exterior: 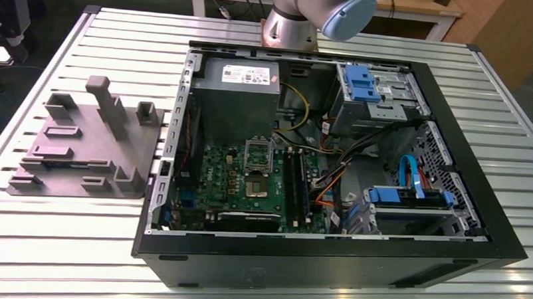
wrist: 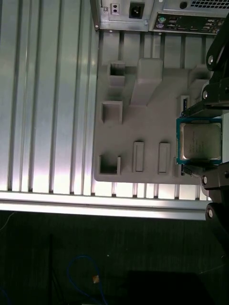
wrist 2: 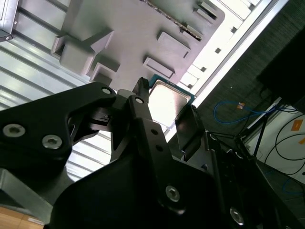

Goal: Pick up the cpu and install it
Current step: 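Pick up the cpu and move it towards the insertion slot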

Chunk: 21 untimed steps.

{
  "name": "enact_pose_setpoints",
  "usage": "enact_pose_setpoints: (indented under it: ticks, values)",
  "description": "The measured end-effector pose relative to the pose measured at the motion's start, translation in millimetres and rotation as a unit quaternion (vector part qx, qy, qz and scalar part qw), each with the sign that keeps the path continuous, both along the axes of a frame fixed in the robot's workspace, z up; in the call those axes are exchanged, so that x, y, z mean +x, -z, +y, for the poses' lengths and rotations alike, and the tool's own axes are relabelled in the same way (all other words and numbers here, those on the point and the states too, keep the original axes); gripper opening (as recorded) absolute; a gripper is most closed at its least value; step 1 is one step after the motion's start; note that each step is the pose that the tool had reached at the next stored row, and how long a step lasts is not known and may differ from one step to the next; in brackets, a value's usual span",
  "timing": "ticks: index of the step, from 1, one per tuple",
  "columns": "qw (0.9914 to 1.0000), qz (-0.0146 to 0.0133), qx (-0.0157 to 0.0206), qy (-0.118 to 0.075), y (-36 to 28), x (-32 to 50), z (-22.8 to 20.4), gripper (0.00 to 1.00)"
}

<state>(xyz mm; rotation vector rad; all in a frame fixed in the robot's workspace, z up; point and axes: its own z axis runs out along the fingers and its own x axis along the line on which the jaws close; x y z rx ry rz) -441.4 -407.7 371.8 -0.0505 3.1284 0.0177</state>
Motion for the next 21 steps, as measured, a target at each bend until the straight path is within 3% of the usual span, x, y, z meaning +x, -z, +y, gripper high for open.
enact_pose_setpoints:
  ticks: [21]
  values:
    - [1.0,0.0,0.0,0.0,0.0,4.7,0.0,0.47]
